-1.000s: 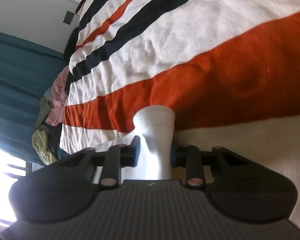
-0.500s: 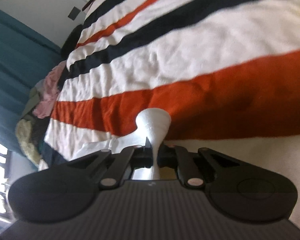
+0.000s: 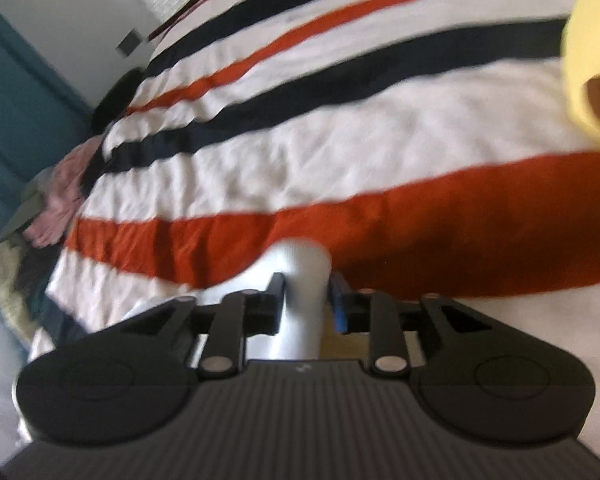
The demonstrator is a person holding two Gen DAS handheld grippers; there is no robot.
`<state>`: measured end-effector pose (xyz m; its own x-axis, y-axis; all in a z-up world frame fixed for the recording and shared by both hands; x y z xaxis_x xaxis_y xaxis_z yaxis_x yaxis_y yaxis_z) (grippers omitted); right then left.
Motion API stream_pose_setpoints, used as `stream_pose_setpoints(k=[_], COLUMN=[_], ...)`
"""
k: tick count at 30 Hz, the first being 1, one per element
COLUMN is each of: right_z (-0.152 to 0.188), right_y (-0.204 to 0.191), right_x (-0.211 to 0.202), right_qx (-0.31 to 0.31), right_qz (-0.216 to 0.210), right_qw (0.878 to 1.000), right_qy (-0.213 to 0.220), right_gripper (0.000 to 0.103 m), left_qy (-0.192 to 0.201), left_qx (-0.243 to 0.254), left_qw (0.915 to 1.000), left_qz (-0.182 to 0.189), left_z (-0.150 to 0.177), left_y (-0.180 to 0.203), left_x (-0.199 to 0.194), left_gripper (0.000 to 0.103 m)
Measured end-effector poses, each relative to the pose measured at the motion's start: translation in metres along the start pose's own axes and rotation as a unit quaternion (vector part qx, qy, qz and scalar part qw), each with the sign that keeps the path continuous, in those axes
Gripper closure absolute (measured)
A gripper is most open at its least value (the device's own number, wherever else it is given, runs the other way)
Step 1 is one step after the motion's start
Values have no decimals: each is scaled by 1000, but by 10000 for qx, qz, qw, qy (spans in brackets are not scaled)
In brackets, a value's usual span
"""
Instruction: Fold clothes
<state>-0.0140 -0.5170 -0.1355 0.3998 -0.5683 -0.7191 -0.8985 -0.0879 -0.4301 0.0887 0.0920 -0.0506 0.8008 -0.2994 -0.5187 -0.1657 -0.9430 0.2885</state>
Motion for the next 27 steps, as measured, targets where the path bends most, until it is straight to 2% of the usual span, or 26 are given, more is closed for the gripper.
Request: stream_pose_setpoints(k=[2, 4, 7, 11, 15, 17, 26, 27], right_z=[-6, -9, -8, 0, 15, 21, 44, 47], right_y=[1, -2, -12, -42, -74, -84, -111, -113], right_x=[-4, -4, -4, -6, -4, 2, 28, 30], right_qx=[-49, -151, -382, -1015, -1857, -2023, -2708, -2736], right_qz=[225, 186, -47, -649, -1225, -1453, -1793, -1837], right_qw=[9993, 9988, 9981, 9917, 9742, 9684, 9456, 9439], right_qy=[291, 429, 488, 449, 377, 162, -185, -219], right_gripper=[64, 50, 41, 40, 41, 41, 41, 38], left_qy=[-8, -23, -61, -85, -143, -172, -319, -336], left_qx=[25, 59, 101, 107, 143, 179, 401, 413], left_qw=[10000, 10000, 9999, 9999, 9997, 9995, 9985, 9984], left_qz=[-8, -25, -60, -104, -168, -183, -175, -171], left_z=[1, 3, 5, 6, 9, 11, 20, 21], left_y=[1, 3, 4, 3, 4, 5, 14, 15], left_x=[1, 2, 3, 5, 8, 10, 18, 20], left_gripper=[15, 15, 15, 15, 15, 15, 14, 14])
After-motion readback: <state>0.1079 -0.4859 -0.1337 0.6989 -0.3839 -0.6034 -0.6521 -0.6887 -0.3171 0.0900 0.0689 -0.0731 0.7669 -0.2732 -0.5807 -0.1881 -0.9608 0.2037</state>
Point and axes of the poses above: each gripper's, at about its wrist camera, not at the fingertips, and x roughly the way its jaws point, y to its right, z to its underside, the point moved 2 cm from there along x, roughly the way its jaws point, and after that the axes turned 4 degrees about z, right-handed, at the moved point
